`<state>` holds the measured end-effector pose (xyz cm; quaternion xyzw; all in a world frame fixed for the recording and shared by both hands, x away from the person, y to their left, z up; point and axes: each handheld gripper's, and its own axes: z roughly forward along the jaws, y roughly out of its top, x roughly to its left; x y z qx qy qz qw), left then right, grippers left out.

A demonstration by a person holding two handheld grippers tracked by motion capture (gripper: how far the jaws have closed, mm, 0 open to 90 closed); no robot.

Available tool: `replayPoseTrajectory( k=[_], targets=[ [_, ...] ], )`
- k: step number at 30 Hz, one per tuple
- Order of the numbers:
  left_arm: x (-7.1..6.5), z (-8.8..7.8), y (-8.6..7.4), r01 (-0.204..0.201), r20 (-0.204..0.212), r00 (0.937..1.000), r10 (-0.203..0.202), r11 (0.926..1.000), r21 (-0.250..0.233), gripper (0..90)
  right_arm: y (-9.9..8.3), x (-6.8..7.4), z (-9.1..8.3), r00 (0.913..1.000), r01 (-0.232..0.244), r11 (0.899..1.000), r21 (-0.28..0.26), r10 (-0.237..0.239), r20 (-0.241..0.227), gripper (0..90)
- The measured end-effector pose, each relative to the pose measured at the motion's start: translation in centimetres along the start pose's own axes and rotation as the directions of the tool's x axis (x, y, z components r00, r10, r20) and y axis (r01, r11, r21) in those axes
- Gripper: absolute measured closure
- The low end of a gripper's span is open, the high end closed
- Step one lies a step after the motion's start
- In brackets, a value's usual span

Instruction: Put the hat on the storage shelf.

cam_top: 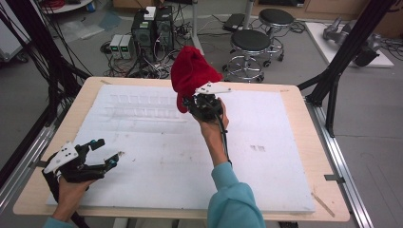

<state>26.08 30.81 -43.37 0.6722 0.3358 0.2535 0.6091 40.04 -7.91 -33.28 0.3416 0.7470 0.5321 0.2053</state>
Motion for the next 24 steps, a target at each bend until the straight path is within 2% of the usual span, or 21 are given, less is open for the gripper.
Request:
replayPoseTrajectory(
  k=[4,8,12,17,24],
  targets=[
    [0.2,0.1,-0.6,0.015,-0.025,0.9996,-0.015,0.9998,-0.016,16.0,-0.5,-0.1,1.1,0.9998,-0.011,1.0,0.026,0.011,0.017,84.5],
    [0.1,0.3,-0.8,-0.001,-0.029,0.9996,0.001,1.0,-0.002,16.1,-0.7,0.0,1.8,0.9995,-0.005,0.999,0.04,0.003,0.032,84.5],
    [0.2,0.4,-1.1,0.005,-0.035,0.9994,-0.005,1.0,-0.008,16.1,-0.8,-0.1,2.2,0.9992,-0.014,0.999,0.033,0.013,0.037,84.4],
    [0.2,0.3,-1.5,0.007,-0.034,0.9994,-0.007,1.0,0.004,16.1,-1.1,0.0,2.7,0.9986,-0.011,0.998,0.058,0.008,0.052,83.8],
    [0.1,0.1,-1.7,0.002,-0.045,0.999,-0.003,0.9998,-0.021,16.4,-1.9,0.1,4.3,0.9979,-0.012,0.997,0.08,0.007,0.065,83.5]
  ],
)
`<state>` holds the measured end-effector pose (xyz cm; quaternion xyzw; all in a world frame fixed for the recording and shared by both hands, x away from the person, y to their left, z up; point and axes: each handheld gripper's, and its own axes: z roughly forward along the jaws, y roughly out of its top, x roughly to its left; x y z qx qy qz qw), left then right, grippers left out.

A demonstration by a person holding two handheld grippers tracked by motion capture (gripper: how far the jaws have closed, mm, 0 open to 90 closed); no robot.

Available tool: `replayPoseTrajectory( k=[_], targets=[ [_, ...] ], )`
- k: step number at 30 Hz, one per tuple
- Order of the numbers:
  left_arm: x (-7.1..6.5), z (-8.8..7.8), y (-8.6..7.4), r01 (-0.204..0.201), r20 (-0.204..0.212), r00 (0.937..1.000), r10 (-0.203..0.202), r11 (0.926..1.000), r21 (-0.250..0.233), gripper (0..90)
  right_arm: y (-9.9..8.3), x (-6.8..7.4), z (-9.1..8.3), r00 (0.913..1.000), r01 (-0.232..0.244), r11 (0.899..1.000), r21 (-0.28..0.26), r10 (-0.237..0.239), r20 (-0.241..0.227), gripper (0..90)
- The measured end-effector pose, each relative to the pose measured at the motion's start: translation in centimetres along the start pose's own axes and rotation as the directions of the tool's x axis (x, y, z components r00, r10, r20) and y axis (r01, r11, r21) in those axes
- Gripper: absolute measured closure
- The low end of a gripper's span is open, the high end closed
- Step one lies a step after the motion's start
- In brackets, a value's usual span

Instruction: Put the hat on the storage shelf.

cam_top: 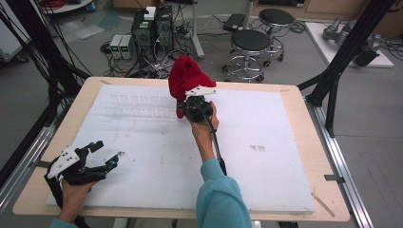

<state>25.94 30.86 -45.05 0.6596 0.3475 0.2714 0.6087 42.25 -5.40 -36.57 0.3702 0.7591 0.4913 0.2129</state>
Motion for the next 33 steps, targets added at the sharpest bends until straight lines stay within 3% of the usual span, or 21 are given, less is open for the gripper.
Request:
replayPoseTrajectory(
  k=[11,19,24,25,28,33],
  targets=[
    [0.1,0.1,0.0,0.014,-0.012,0.9998,-0.014,0.9999,0.002,16.4,-0.7,0.2,-0.2,1.0,-0.003,1.0,-0.002,0.003,-0.003,83.3],
    [0.0,0.0,0.0,0.011,-0.029,0.9995,-0.011,0.9999,0.001,16.3,-1.9,0.4,-0.6,0.9997,0.02,1.0,0.01,-0.02,0.016,80.4],
    [-0.1,-0.2,-0.1,-0.002,-0.039,0.9992,0.001,0.9998,-0.022,16.3,-2.2,0.3,-0.8,0.9997,0.0,1.0,0.008,0.0,0.026,79.5],
    [-0.2,-0.3,-0.2,-0.003,-0.047,0.9989,0.002,0.9996,-0.028,16.3,-2.2,0.6,-0.8,0.9989,0.027,1.0,0.01,-0.028,0.039,75.9],
    [-0.2,-0.3,-0.2,-0.008,-0.059,0.9983,0.006,0.9992,-0.038,16.5,-2.3,0.7,-1.0,0.9979,0.047,0.999,0.012,-0.048,0.045,71.4],
    [-0.5,-0.4,-0.3,-0.028,-0.071,0.9972,0.024,0.9981,-0.054,16.5,-2.3,0.6,-1.9,0.9982,0.032,0.999,-0.001,-0.032,0.051,55.9]
  ],
)
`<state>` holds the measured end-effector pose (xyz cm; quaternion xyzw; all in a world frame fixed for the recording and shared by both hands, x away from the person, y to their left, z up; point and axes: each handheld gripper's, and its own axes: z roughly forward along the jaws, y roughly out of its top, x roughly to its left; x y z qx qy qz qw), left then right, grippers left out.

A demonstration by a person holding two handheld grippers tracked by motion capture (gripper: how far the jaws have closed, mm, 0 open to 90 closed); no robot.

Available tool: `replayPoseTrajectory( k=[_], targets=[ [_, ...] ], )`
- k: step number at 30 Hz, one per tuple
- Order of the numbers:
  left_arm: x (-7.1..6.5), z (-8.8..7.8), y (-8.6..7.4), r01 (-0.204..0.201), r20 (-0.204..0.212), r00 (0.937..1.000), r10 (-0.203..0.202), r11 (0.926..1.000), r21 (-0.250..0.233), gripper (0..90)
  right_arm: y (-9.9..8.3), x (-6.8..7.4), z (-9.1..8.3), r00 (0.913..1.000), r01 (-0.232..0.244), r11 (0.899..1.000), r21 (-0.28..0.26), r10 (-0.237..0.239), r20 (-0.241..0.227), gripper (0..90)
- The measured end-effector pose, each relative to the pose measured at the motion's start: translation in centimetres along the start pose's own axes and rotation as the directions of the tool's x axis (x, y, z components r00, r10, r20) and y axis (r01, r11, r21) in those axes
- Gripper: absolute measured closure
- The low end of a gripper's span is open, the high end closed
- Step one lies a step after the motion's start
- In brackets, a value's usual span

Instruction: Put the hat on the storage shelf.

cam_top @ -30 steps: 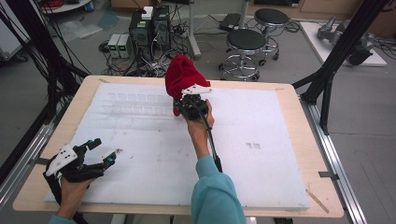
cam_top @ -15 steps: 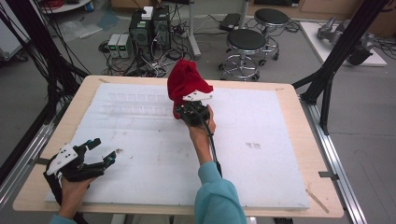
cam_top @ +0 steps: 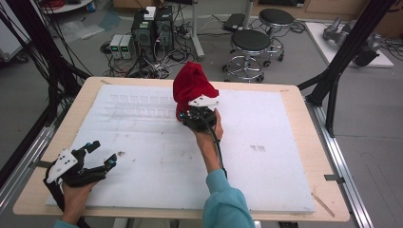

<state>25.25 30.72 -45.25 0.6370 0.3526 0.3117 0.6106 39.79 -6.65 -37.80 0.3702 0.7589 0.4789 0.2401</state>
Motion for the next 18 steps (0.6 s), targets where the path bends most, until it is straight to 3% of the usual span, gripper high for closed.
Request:
replayPoseTrajectory(
  k=[8,10,13,18],
  targets=[
    [-0.2,-0.4,-0.2,-0.015,-0.025,0.9996,0.014,0.999,-0.042,16.5,-0.5,-0.1,-4.1,0.9995,0.004,0.998,-0.062,-0.002,0.032,36.8],
    [-0.2,-0.4,-0.2,-0.015,-0.026,0.9996,0.014,0.999,-0.043,16.5,-0.8,-0.3,-5.3,0.9991,-0.019,0.999,-0.045,0.02,0.036,29.6],
    [-0.2,-0.4,-0.2,-0.013,-0.025,0.9996,0.012,0.9991,-0.041,16.5,-0.9,-0.8,-7.7,0.9985,-0.047,0.996,-0.081,0.049,0.026,25.1],
    [-0.3,-0.3,-0.1,-0.012,-0.033,0.9994,0.011,0.9993,-0.035,16.7,-1.8,-1.6,-11.9,0.9989,0.006,0.991,-0.136,0.0,0.046,20.1]
  ],
)
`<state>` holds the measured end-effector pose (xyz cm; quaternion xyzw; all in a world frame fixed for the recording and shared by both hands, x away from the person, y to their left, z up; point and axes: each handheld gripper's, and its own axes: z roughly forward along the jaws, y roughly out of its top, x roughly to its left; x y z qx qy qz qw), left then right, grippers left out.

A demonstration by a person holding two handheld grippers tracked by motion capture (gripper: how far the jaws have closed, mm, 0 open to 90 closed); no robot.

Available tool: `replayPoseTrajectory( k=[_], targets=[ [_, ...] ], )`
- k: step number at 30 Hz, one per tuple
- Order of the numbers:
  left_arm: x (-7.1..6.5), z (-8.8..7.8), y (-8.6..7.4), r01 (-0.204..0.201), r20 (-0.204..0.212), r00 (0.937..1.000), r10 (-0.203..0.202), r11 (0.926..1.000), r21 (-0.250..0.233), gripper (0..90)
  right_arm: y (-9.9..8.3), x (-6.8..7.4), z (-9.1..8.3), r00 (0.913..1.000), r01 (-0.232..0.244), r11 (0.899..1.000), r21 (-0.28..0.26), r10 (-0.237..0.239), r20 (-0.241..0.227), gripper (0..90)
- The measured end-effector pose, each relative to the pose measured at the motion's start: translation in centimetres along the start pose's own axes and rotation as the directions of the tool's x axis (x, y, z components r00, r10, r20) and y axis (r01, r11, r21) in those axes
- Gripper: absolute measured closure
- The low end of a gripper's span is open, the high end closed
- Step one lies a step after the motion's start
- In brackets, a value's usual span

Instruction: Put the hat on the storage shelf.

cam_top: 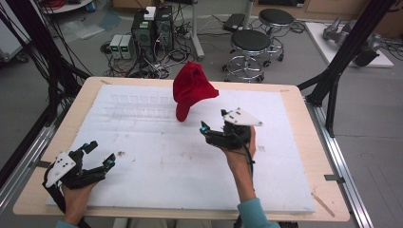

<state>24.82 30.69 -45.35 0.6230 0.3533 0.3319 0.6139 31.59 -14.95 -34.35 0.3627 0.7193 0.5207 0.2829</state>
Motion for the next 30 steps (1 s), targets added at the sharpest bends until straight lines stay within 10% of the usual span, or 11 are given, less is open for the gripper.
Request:
replayPoseTrajectory(
  k=[7,14,30],
  targets=[
    [0.1,0.0,0.0,0.003,0.006,1.0,-0.003,1.0,0.0,16.5,-3.1,-1.9,-4.7,0.9989,0.005,1.0,-0.024,-0.004,0.047,12.2],
    [0.0,0.0,0.0,-0.003,0.007,1.0,0.003,1.0,0.003,16.5,-9.8,-2.6,-8.5,0.998,-0.021,0.986,-0.162,0.031,0.055,11.6],
    [0.0,-0.1,-0.1,-0.001,0.004,1.0,0.001,0.9999,-0.012,16.4,-14.4,-3.2,-8.8,0.9898,-0.026,0.968,-0.251,0.06,0.129,11.6]
  ],
)
